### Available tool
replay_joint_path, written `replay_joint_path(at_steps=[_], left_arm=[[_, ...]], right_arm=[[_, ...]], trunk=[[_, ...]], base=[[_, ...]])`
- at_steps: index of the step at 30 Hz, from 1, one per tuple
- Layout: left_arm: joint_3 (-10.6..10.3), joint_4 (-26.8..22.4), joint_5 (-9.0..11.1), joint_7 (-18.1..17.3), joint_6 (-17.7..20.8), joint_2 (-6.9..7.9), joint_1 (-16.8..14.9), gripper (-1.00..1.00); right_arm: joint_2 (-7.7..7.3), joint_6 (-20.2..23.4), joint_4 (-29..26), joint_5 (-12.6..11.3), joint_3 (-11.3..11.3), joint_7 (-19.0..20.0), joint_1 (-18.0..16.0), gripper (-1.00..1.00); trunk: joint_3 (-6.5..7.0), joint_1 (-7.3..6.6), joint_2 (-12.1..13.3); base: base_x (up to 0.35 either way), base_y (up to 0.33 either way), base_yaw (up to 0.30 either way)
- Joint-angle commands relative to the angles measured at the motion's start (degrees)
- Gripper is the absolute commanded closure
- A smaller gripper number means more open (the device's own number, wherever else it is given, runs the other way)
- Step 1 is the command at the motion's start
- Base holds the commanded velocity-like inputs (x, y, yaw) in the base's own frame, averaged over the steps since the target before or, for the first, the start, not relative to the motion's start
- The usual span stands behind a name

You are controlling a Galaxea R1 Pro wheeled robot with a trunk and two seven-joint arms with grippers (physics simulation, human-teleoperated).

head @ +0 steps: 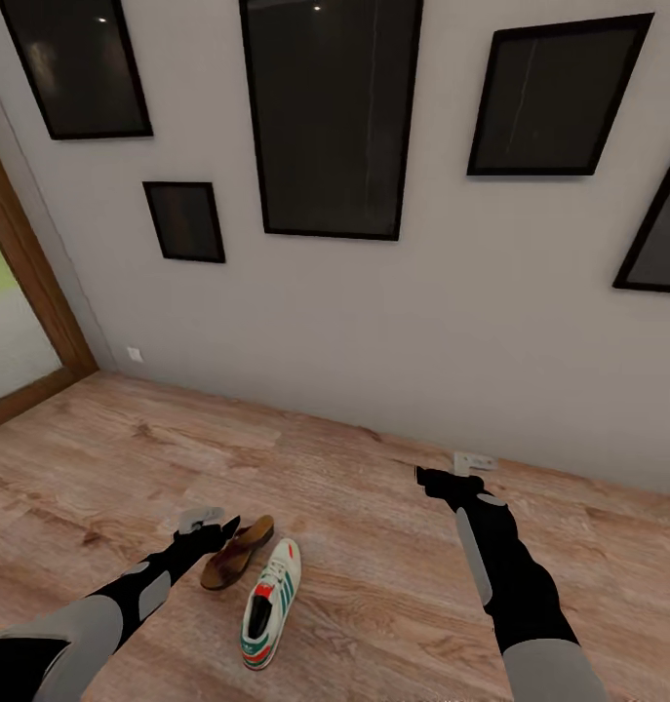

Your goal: Pick up the two gym shoes and the two sandals from the corridor floor and place them onto the hallstand (shoe rack) in the corridor, making sure they are on the rack and not on the floor. Arrange them so the two gym shoes are next to each other and the two sandals are next to each other.

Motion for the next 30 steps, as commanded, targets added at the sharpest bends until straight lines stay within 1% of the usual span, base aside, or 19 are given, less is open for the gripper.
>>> replay_joint_path(at_steps=[1, 5, 9, 14, 18, 25, 30], left_arm=[[-0.5, 0.2, 0.6, -0.2, -0.2, -0.06, 0.1, -1.00], [-0.5, 0.3, 0.5, -0.2, -0.6, -0.53, 1.6, -1.00], [-0.5, 0.3, 0.5, -0.2, -2.7, -1.21, 2.5, -1.00], [-0.5, 0.3, -0.3, -0.2, -4.2, -1.44, 2.8, -1.00], [-0.4, 0.4, -0.7, -0.2, -4.5, -1.48, 2.8, -1.00], [-0.4, 0.4, -0.7, -0.2, -4.5, -1.49, 2.9, -1.00], [-0.4, 0.4, -0.7, -0.3, -4.5, -1.49, 2.9, -1.00]], right_arm=[[0.05, 0.3, 0.0, 0.0, -0.1, -0.1, 0.0, -1.00], [0.05, 0.3, -0.1, 0.0, -0.1, -0.1, 0.0, -1.00], [0.05, 0.3, -0.1, 0.0, -0.2, -0.1, 0.0, -1.00], [0.05, 0.3, -0.1, 0.0, -0.2, -0.1, 0.0, -1.00], [0.05, 0.3, -0.1, 0.0, -0.2, -0.1, 0.0, -1.00], [0.05, 0.3, 0.0, 0.0, -0.1, -0.1, 0.0, -1.00], [0.05, 0.3, 0.0, 0.0, -0.1, -0.1, 0.0, -1.00]], trunk=[[-0.05, -0.01, 0.0], [-0.05, -0.01, 0.0], [-0.05, -0.01, 0.0], [-0.05, -0.01, 0.0], [-0.05, -0.01, 0.0], [-0.05, -0.01, 0.0], [-0.05, -0.01, 0.0]], base=[[0.000, 0.000, -0.249], [0.000, 0.000, -0.245], [0.000, 0.000, -0.110], [0.000, 0.000, -0.025], [0.000, 0.000, -0.004], [-0.002, 0.000, 0.000], [-0.216, 0.000, 0.000]])
